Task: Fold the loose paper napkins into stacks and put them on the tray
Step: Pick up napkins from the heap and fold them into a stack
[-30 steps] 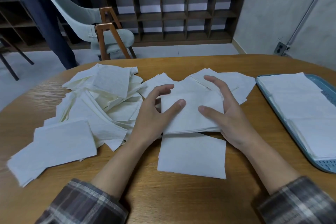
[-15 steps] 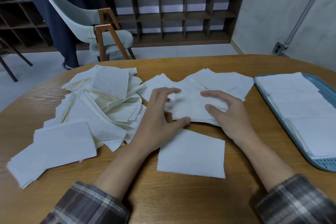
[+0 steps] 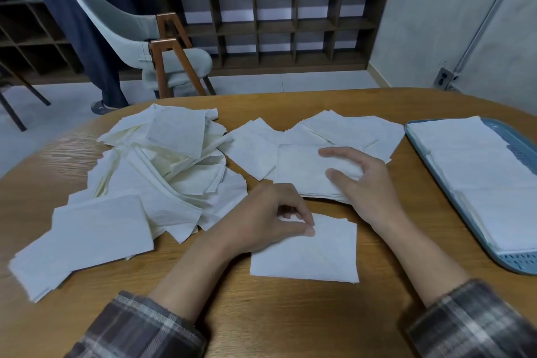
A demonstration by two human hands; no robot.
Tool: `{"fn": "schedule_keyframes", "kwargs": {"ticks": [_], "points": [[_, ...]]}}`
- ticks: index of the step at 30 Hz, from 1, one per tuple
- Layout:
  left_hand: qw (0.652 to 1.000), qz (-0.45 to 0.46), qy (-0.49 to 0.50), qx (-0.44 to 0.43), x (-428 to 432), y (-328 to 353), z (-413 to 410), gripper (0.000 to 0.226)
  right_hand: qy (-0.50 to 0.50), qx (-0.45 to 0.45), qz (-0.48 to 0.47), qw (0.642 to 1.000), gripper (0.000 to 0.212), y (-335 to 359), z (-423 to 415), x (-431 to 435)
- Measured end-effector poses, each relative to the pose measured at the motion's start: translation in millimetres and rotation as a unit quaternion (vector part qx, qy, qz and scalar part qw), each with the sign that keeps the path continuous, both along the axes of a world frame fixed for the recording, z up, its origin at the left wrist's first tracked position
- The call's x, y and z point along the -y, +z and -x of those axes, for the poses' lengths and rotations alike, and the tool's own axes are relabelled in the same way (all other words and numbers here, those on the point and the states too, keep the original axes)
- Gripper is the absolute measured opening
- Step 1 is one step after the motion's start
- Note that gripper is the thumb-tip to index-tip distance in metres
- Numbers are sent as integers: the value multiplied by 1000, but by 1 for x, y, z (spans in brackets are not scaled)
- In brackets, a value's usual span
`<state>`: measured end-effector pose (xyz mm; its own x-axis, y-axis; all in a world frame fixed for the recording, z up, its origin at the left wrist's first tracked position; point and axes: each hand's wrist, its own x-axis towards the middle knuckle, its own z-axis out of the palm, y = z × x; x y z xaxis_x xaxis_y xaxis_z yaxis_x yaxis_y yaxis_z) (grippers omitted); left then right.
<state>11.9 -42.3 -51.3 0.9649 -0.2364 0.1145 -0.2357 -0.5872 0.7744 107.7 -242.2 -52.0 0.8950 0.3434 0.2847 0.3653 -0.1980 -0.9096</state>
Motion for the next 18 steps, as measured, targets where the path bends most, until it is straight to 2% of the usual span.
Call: {"fn": "schedule_keyframes", "kwargs": {"ticks": [7,11,16,18], "points": [[1000,-22,-3,0,-3,3,1,3,0,-10,1,1000,36,2,2,0],[999,-31,-14,0,-3,3,1,16,3,-11,9,1000,35,3,3,0],[1000,-10,8,-2,0,4,4,11,6,-25,5,1000,33,3,2,0],[999,18,26,1,0,8,5,8,17,-43,-19,999,26,5,3,0]]}}
